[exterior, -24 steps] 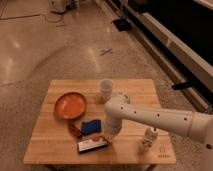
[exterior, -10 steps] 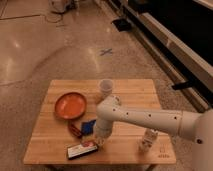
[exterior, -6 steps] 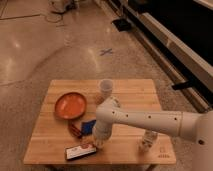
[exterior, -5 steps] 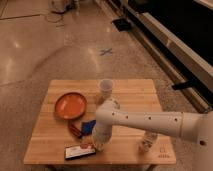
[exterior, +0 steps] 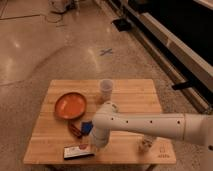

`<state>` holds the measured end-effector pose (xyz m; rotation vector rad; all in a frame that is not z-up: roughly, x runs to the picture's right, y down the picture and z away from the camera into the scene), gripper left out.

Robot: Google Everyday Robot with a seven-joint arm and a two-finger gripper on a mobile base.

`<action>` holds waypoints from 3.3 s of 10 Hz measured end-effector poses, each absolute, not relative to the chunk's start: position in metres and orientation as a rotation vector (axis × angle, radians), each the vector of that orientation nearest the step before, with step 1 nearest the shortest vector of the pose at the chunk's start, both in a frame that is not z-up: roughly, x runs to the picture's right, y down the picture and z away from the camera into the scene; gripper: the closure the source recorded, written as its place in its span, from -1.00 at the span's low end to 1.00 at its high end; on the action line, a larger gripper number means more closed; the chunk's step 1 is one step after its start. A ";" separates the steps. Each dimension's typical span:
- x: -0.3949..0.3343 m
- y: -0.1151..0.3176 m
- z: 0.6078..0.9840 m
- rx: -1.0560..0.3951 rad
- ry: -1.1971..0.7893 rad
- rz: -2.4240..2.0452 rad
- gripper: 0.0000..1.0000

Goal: Push the eraser across the table

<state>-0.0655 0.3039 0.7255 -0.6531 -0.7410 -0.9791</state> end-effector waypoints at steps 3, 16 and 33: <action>-0.078 0.306 0.719 -0.636 -0.751 -0.994 1.00; -0.036 0.311 0.739 -0.636 -0.692 -0.999 1.00; -0.145 0.316 0.740 -0.557 -0.832 -1.176 1.00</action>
